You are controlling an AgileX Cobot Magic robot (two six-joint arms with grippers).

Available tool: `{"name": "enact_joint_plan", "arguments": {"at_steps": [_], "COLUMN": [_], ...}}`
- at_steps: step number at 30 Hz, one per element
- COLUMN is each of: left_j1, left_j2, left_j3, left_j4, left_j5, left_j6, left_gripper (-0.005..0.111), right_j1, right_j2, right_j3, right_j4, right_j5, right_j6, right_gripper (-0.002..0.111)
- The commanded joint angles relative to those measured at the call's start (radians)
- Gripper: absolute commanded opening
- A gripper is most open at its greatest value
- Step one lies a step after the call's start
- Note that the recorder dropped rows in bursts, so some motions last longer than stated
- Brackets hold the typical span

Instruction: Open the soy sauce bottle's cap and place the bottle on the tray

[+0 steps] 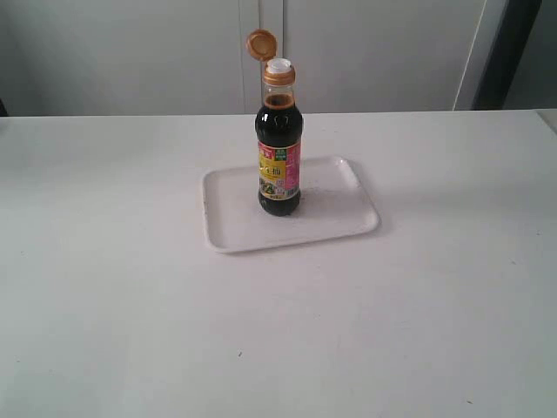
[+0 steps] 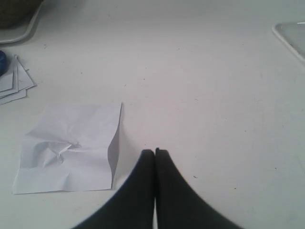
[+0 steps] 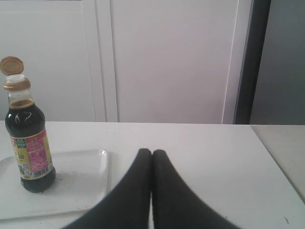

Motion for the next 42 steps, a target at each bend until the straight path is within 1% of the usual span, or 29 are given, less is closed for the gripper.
{"name": "enact_joint_plan", "arguments": {"at_steps": [1,31,32,37,38,42], "left_j1": [0.004,0.004,0.004,0.004,0.004,0.004], "left_j2": [-0.005,-0.005,-0.005,-0.005,-0.005,-0.005], "left_j3": [0.004,0.004,0.004,0.004,0.004,0.004], "left_j4": [-0.011,-0.011,-0.011,-0.011,-0.011,-0.011], "left_j5": [-0.005,-0.005,-0.005,-0.005,-0.005,-0.005], "left_j6": [-0.001,-0.001,-0.001,-0.001,-0.001,-0.001], "left_gripper": [0.0,0.0,0.0,0.0,0.0,0.0], "right_j1": [-0.002,-0.002,-0.002,-0.002,-0.002,-0.002], "right_j2": [-0.006,-0.006,-0.006,-0.03,-0.036,-0.083], "right_j3": [0.003,0.003,0.003,0.003,0.005,0.008], "right_j4": [-0.002,-0.002,-0.015,-0.29,-0.317,-0.322], "right_j5": [-0.004,-0.006,-0.006,0.001,0.011,0.069], "right_j6": [0.004,-0.013,-0.012,0.243,0.268,0.265], "right_gripper": [0.0,0.0,0.0,0.0,0.0,0.0]}}
